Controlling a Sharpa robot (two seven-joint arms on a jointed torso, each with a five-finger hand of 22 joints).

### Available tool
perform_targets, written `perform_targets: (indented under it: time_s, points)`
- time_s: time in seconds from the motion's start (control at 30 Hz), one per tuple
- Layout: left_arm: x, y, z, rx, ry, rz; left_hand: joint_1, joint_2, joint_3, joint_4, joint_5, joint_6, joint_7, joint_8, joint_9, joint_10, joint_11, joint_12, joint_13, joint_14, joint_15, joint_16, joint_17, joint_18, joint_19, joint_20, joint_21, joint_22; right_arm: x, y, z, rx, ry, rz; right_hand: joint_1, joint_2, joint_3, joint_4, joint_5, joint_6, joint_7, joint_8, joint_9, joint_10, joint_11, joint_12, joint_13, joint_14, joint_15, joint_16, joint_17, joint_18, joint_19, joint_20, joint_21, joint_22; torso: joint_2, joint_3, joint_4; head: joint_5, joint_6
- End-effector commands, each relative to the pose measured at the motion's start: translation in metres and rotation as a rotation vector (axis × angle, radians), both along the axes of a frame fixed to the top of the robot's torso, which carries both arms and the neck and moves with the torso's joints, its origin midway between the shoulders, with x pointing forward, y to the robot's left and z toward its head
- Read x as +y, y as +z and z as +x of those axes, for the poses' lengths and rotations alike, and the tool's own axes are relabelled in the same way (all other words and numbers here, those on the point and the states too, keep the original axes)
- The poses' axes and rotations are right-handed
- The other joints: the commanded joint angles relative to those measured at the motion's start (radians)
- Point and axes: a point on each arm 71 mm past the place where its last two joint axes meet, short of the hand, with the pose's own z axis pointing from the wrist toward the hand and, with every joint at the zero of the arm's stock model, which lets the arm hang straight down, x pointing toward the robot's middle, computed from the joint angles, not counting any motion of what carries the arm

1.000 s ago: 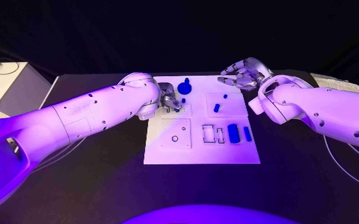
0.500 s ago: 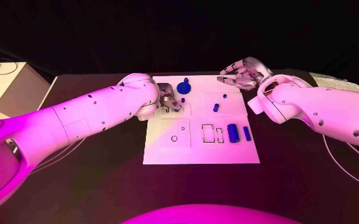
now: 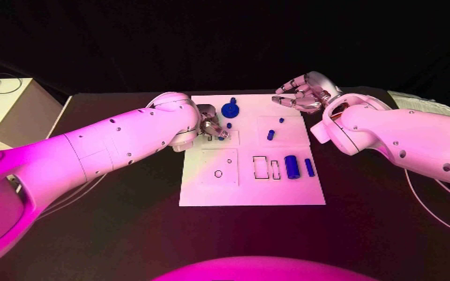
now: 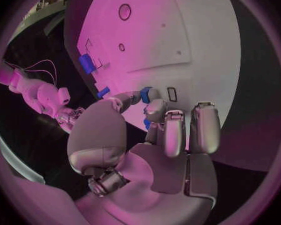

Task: Assemble the parts on the task board

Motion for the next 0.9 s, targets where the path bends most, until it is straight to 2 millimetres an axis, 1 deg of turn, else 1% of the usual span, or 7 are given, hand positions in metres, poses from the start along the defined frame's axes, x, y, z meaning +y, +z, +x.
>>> perform_targets:
  time_s: [0.03, 0.2, 0.23, 0.27, 0.4, 0.77, 0.9]
  points:
    - [-0.0031, -0.0046, -0.0031, 0.015, -0.011, -0.001, 0.012, -0.005, -0.038, 0.017, 0.0, 0.003, 0.004, -0.009, -0.002, -0.007, 0.002, 0.006, 0.0, 0.096, -0.006, -0.002, 0.225, -0.014, 0.004, -0.006, -0.004, -0.001, 0.0015, 0.0004, -0.0008, -0.007, 0.018, -0.002, -0.012, -0.003, 0.006, -0.001, 0.004, -0.005, 0.001, 0.007, 0.001, 0.099, -0.005, -0.003, 0.258, 0.098, -0.008, -0.004, 0.234, -0.012, 0.101, -0.006, -0.004, 0.258, 0.0, 0.0001, -0.0003, 0.0, 0.0]
    - [-0.0022, -0.0044, -0.0032, 0.013, -0.01, -0.001, 0.022, -0.013, -0.096, 0.05, -0.015, 0.004, 0.005, -0.013, -0.002, -0.008, 0.003, 0.007, 0.0, 0.096, -0.006, -0.002, 0.225, -0.014, 0.004, -0.005, -0.005, -0.001, 0.0011, 0.0005, -0.0009, -0.008, 0.017, -0.001, -0.012, -0.003, 0.006, -0.001, 0.004, -0.005, 0.001, 0.007, 0.001, 0.099, -0.005, -0.003, 0.258, 0.098, -0.008, -0.004, 0.234, -0.012, 0.101, -0.006, -0.004, 0.258, -0.001, -0.0004, -0.0001, -0.001, 0.0]
    - [-0.0019, -0.0043, -0.0033, 0.013, -0.011, 0.0, 0.027, -0.013, -0.111, 0.06, -0.034, 0.005, 0.005, -0.014, -0.003, -0.009, 0.003, 0.006, -0.001, 0.096, -0.005, -0.002, 0.224, -0.014, 0.004, -0.005, -0.006, -0.001, 0.001, 0.0005, -0.0009, -0.008, 0.016, -0.001, -0.012, -0.003, 0.006, -0.001, 0.004, -0.005, 0.001, 0.007, 0.001, 0.099, -0.005, -0.003, 0.258, 0.098, -0.008, -0.004, 0.234, -0.012, 0.101, -0.006, -0.004, 0.258, -0.001, -0.0002, -0.0004, 0.0, 0.0]
    - [-0.0016, -0.0042, -0.0035, 0.012, -0.011, 0.0, 0.036, -0.013, -0.129, 0.073, -0.077, 0.005, 0.005, -0.016, -0.003, -0.009, 0.004, 0.007, -0.002, 0.096, -0.005, -0.002, 0.224, -0.014, 0.005, -0.005, -0.006, -0.001, 0.0009, 0.0006, -0.0009, -0.009, 0.016, -0.001, -0.012, -0.003, 0.006, -0.001, 0.004, -0.005, 0.001, 0.007, 0.001, 0.099, -0.005, -0.003, 0.258, 0.098, -0.008, -0.004, 0.234, -0.012, 0.101, -0.006, -0.004, 0.258, -0.001, -0.0002, -0.0006, 0.0, 0.0]
    - [-0.0005, -0.0034, -0.0045, 0.008, -0.013, 0.001, 0.057, -0.019, -0.168, 0.106, -0.119, 0.006, 0.007, -0.019, -0.004, -0.01, 0.005, 0.007, -0.002, 0.096, -0.004, -0.002, 0.224, -0.014, 0.005, -0.004, -0.007, 0.0, 0.0004, 0.0007, -0.0008, -0.01, 0.015, 0.0, -0.013, -0.004, 0.006, -0.001, 0.004, -0.006, 0.001, 0.007, 0.001, 0.099, -0.005, -0.003, 0.258, 0.098, -0.008, -0.004, 0.234, -0.012, 0.101, -0.006, -0.003, 0.258, -0.001, -0.0008, -0.0004, -0.002, 0.001]
    - [0.0025, 0.0016, -0.0079, -0.013, -0.015, -0.006, 0.052, -0.016, -0.211, 0.121, -0.159, 0.007, 0.009, -0.021, -0.003, -0.014, 0.007, 0.004, -0.009, 0.096, -0.002, -0.002, 0.224, -0.014, 0.004, -0.003, -0.008, -0.001, -0.0008, 0.0005, -0.0008, -0.016, 0.006, 0.001, -0.015, -0.005, 0.006, -0.001, 0.004, -0.007, 0.001, 0.007, 0.001, 0.095, -0.005, -0.007, 0.255, 0.097, -0.008, -0.005, 0.231, -0.011, 0.099, -0.006, -0.007, 0.255, -0.002, -0.0019, 0.0004, -0.002, 0.008]
    - [0.0032, 0.0037, -0.0088, -0.02, -0.015, -0.01, 0.05, -0.014, -0.214, 0.122, -0.162, 0.007, 0.009, -0.021, -0.003, -0.014, 0.007, 0.005, -0.009, 0.096, -0.002, -0.002, 0.224, -0.014, 0.004, -0.002, -0.008, -0.001, -0.0011, -0.0003, -0.001, -0.014, 0.006, 0.001, -0.015, -0.005, 0.006, -0.001, 0.004, -0.007, 0.001, 0.007, 0.001, 0.095, -0.005, -0.007, 0.255, 0.097, -0.008, -0.005, 0.231, -0.011, 0.099, -0.006, -0.007, 0.255, -0.001, -0.002, -0.0004, -0.002, 0.011]
